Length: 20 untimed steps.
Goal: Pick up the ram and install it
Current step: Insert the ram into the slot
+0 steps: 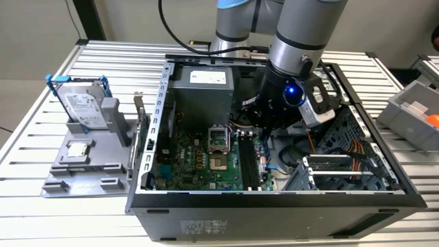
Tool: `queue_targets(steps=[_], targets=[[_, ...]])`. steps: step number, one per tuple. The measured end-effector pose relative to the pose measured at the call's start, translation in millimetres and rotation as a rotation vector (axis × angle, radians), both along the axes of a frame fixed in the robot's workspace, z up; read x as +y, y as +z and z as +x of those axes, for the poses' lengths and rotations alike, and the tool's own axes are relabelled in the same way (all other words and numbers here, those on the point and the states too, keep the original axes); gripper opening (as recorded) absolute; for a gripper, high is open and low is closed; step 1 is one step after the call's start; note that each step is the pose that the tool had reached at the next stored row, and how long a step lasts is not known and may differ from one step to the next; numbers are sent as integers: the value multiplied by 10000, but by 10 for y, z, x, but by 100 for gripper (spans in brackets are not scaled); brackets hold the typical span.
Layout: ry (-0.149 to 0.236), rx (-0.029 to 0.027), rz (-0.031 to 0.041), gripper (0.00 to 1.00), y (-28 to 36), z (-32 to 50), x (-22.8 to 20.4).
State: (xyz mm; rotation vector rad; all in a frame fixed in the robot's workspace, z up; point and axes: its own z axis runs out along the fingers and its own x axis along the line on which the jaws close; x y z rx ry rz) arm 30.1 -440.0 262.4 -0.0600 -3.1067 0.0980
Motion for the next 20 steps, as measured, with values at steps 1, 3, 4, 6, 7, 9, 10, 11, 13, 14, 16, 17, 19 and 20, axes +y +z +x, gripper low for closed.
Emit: queue_targets(steps=[1, 3, 4, 6, 7, 9, 10, 11, 13, 14, 16, 17, 19, 20], targets=[[-1, 0, -2, 0, -6, 0, 0], [-12, 1, -4, 0, -21, 0, -2], [-19, 0, -3, 0, -30, -1, -4], [-30, 1, -5, 0, -46, 0, -8], [-33, 1, -6, 0, -53, 0, -11], [-40, 1, -3, 0, -77, 0, -12], [-45, 1, -3, 0, -92, 0, -13], [-49, 1, -4, 0, -105, 0, -15], [-57, 1, -5, 0, -125, 0, -23], [-60, 1, -4, 0, -137, 0, -25], [-65, 1, -4, 0, -161, 0, -28], [-66, 3, -5, 0, -169, 0, -29], [-71, 4, -4, 0, -184, 0, -32], [-73, 4, -5, 0, -190, 0, -33]])
